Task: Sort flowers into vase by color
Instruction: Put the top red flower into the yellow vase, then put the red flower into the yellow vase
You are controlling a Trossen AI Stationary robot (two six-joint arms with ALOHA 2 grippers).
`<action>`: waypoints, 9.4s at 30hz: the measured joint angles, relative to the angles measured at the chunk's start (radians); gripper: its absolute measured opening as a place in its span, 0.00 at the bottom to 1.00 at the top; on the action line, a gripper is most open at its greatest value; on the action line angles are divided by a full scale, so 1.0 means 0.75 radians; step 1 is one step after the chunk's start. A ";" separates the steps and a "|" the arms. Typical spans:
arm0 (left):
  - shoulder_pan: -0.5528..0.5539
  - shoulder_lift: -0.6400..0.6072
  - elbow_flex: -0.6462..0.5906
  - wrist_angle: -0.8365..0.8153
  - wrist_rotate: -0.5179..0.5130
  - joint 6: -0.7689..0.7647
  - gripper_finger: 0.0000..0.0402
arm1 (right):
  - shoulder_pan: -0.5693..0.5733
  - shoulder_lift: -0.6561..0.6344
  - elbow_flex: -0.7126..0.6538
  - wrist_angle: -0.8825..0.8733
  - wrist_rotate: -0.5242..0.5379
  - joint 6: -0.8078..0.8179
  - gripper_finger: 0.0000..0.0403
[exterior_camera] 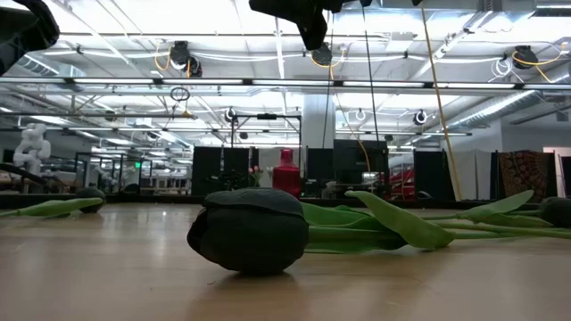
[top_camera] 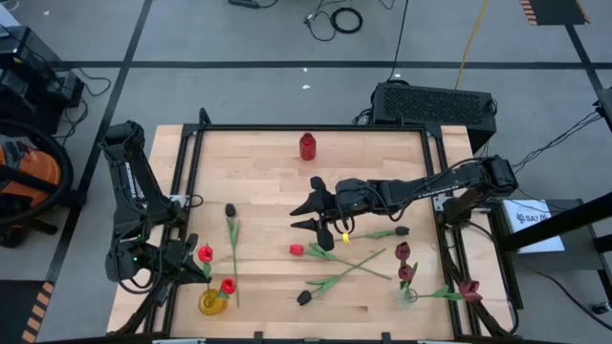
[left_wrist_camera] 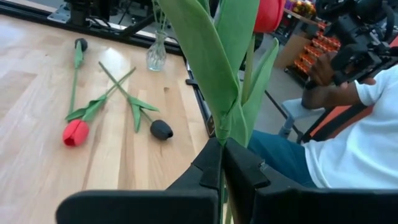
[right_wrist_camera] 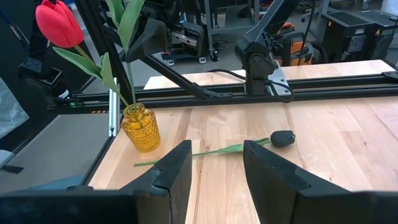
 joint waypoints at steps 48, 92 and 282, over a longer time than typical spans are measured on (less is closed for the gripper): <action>0.040 -0.044 0.001 -0.431 0.143 -0.625 0.47 | 0.041 -0.001 -0.001 -0.502 0.003 0.034 0.34; -0.010 0.105 0.001 -0.252 0.023 -0.503 0.03 | 0.038 -0.001 -0.001 -0.496 0.007 0.025 0.34; 0.939 0.010 0.296 0.330 0.264 1.018 0.44 | 0.077 0.410 0.431 0.911 0.261 -0.284 0.01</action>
